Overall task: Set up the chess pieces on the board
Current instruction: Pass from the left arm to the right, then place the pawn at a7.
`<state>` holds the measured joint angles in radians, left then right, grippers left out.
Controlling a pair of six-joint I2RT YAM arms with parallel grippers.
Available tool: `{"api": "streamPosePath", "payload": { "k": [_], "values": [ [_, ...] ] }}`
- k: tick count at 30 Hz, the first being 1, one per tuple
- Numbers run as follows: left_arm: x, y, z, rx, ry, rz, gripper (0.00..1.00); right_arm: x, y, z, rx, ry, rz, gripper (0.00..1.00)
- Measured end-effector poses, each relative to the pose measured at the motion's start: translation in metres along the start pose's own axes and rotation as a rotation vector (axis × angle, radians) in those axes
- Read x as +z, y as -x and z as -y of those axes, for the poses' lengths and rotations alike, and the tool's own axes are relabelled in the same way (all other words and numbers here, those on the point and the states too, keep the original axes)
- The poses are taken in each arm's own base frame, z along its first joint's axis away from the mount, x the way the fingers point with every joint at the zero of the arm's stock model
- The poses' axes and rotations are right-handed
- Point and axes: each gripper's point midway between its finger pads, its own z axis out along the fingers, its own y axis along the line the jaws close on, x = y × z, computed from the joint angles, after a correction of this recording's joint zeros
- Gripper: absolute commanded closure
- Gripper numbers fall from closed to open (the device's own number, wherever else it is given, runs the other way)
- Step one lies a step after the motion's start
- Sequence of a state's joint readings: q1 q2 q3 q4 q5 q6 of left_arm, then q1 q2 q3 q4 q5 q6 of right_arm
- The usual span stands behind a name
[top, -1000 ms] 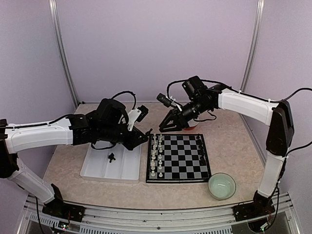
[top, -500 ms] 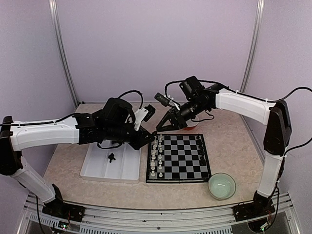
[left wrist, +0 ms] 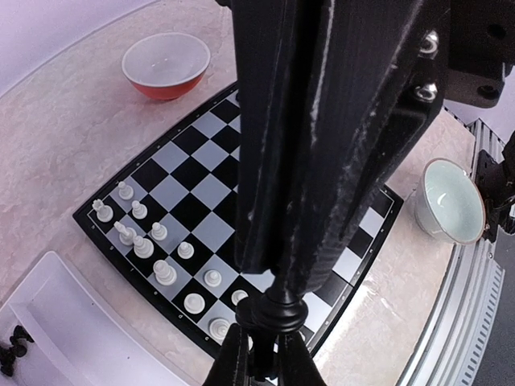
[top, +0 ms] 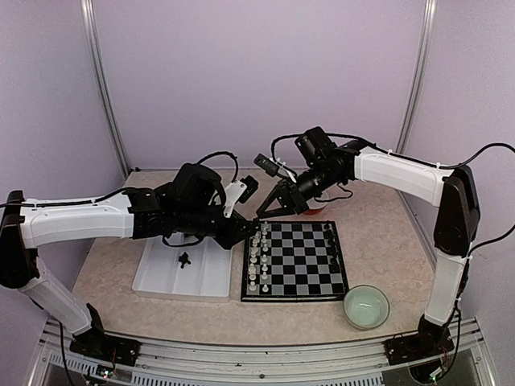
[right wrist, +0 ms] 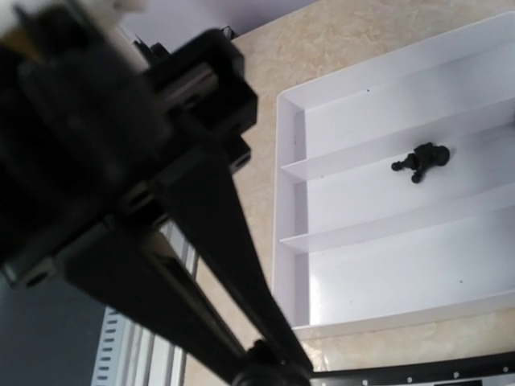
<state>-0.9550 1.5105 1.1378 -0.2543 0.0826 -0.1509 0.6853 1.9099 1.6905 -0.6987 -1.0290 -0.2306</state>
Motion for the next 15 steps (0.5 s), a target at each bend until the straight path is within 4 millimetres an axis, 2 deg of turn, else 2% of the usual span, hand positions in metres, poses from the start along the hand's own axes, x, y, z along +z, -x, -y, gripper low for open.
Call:
{"api": "streamPosePath", "payload": {
  "k": [4, 8, 12, 15],
  "values": [
    [0.000, -0.001, 0.000, -0.001, 0.002, -0.003, 1.00, -0.001, -0.003, 0.006, -0.015, -0.036, -0.015, 1.00],
    [0.000, 0.000, -0.001, -0.001, 0.004, -0.002, 1.00, -0.013, -0.013, 0.032, -0.042, -0.176, -0.054, 1.00],
    [0.000, -0.001, -0.002, -0.004, 0.010, -0.002, 1.00, -0.050, -0.034, 0.069, -0.065, -0.416, -0.122, 1.00],
    [0.001, -0.003, -0.003, -0.006, 0.014, -0.007, 1.00, -0.082, -0.067, 0.098, -0.075, -0.627, -0.223, 1.00]
  ]
}}
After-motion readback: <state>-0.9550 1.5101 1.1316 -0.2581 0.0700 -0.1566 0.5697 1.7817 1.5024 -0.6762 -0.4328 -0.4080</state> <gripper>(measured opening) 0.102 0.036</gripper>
